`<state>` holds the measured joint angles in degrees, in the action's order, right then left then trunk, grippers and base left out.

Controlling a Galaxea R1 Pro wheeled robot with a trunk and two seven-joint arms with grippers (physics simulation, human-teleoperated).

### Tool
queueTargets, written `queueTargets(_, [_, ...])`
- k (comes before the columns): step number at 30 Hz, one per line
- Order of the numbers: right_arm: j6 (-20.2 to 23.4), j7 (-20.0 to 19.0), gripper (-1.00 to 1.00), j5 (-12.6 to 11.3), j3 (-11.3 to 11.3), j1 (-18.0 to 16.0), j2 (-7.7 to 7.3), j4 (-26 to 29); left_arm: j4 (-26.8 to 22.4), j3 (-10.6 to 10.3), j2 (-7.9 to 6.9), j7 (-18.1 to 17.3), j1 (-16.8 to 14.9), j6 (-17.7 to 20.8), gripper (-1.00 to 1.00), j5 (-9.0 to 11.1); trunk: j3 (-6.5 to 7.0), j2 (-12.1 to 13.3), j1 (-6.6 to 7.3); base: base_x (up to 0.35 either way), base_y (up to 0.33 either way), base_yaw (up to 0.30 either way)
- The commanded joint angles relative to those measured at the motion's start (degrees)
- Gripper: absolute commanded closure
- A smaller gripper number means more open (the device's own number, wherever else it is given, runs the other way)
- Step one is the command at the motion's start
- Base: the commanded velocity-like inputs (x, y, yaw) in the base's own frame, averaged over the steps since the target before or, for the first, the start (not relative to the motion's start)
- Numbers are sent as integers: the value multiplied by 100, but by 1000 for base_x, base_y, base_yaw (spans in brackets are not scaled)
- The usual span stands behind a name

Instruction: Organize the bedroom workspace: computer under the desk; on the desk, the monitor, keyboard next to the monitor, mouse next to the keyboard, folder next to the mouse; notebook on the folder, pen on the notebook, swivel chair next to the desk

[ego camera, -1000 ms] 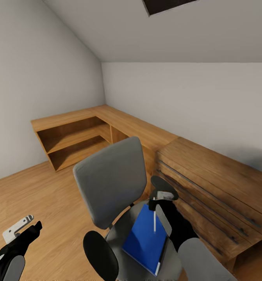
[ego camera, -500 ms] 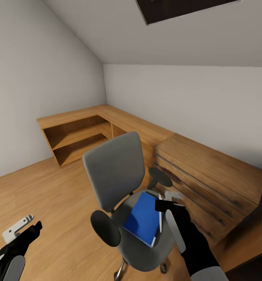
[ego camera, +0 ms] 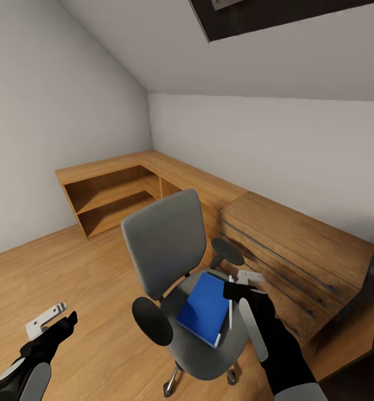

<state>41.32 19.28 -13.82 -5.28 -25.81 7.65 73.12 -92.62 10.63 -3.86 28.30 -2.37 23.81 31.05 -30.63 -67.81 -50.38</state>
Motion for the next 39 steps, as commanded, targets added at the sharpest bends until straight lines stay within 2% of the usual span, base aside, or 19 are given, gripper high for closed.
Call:
queueTargets(1, [13, 49, 100, -66, 0, -4, -1, 22, -9, -68, -5, 38, -2, 18, -100, 51, 13, 38, 22, -2, 0, 0])
queueTargets(2, [0, 56, 100, -60, 101, -3, -3, 51, -10, -324, -9, 40, 0, 18, -100, 50, 31, 78, 44, 0, 0, 0])
queueTargets(6, [-1, 58, 100, -52, 192, -3, -2, 53, -10, -389, -10, 55, 0, 18, -100, 50, 102, 238, 132, 0, 0, 0])
queueTargets(14, [4, 58, 100, -50, 202, -3, -5, 54, -10, -405, -8, 63, 0, 21, -100, 49, 246, 559, 308, 0, 0, 0])
queueTargets(15, [-3, 58, 100, -50, 203, -3, -2, 54, -10, -554, -3, 83, 0, 25, -100, -29, 264, 599, 330, 0, 0, 0])
queueTargets(17, [-2, 59, 100, -50, 203, -3, -5, 54, -10, -639, -2, 90, 0, 26, -100, -118, 300, 680, 374, 0, 0, 0])
queueTargets(18, [-1, 59, 100, -50, 220, -3, -22, 54, -10, -710, 3, 95, 0, 27, -100, -226, 318, 720, 396, 0, 0, 0])
queueTargets(22, [1, 53, 100, -57, 400, -3, -84, 144, -10, -762, 7, 96, 0, 27, -100, -259, 392, 880, 484, 0, 0, -23])
queueTargets(28, [17, 50, 100, -59, 491, -3, -103, 261, -8, -914, 8, 104, 0, 27, -100, -270, 520, 1121, 615, 0, 0, -155])
queueTargets(36, [24, 50, 100, -59, 770, -3, -107, 301, -2, -1370, 8, 420, 0, 27, -100, -414, 699, 1442, 791, 0, 0, -209])
queueTargets(39, [25, 50, 100, -59, 824, -3, -109, 305, -2, -1471, 8, 534, 0, 27, -100, -434, 767, 1562, 857, 0, 0, -220])
